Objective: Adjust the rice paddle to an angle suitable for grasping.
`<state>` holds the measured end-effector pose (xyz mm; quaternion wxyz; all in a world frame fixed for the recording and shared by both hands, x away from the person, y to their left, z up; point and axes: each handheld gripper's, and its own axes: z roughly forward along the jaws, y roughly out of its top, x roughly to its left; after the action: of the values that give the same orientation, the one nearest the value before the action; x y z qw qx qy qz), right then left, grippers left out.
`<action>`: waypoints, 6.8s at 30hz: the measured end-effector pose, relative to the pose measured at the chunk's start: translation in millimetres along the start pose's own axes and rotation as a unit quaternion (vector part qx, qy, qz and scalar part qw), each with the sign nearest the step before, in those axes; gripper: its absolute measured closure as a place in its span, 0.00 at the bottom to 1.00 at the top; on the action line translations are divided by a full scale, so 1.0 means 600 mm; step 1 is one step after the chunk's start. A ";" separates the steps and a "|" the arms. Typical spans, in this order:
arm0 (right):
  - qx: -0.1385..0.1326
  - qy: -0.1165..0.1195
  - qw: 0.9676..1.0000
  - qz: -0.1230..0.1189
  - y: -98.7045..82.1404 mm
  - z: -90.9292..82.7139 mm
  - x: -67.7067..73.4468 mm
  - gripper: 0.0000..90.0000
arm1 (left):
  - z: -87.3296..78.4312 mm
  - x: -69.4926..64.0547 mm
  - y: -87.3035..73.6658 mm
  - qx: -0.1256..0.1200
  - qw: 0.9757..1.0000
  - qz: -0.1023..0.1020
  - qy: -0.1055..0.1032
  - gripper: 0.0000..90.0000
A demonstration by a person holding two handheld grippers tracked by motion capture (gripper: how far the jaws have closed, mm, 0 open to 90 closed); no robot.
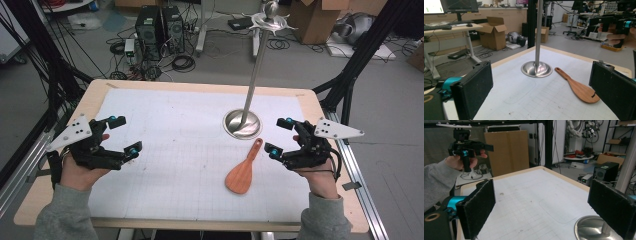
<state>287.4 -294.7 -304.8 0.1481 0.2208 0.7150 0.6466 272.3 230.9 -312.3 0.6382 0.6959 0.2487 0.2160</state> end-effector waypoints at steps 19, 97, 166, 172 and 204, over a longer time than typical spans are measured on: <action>0.058 0.001 0.998 0.022 -0.045 0.054 -0.019 0.49 | -0.008 -0.002 -0.003 0.011 1.000 0.012 0.009 0.06; 0.318 0.056 0.946 0.029 -0.211 0.188 -0.005 0.99 | 0.019 0.004 -0.008 0.038 0.999 0.020 0.012 0.06; 0.286 -0.005 0.957 0.049 -0.224 0.089 -0.104 0.99 | 0.009 0.005 -0.014 0.046 0.999 0.015 0.022 0.06; 0.282 -0.017 0.958 0.047 -0.220 0.093 -0.107 0.99 | 0.001 0.006 -0.015 0.046 0.999 0.015 0.026 0.06; 0.295 -0.009 0.955 0.034 -0.212 0.166 -0.094 0.99 | -0.032 0.002 -0.023 0.055 0.997 0.012 0.052 0.06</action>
<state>369.8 -246.3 -446.7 0.0608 0.2851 0.8644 0.4097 260.5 247.7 -324.4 0.5827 0.7206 0.2846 0.2453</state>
